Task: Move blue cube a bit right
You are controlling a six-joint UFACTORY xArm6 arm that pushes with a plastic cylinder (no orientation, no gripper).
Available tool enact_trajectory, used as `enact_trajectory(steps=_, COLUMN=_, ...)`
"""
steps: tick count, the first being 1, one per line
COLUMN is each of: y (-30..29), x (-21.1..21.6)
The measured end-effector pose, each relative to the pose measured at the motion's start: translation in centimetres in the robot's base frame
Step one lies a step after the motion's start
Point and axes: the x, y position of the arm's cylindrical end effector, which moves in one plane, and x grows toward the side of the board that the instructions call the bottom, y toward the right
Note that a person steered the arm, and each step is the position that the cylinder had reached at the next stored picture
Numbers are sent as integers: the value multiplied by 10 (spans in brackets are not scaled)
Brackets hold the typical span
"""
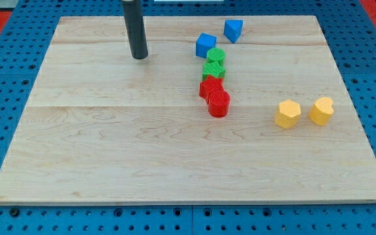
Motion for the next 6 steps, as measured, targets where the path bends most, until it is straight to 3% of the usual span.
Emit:
enact_trajectory(steps=2, y=61, x=-42)
enact_trajectory(steps=4, y=110, x=-27)
enact_trajectory(steps=6, y=176, x=-46)
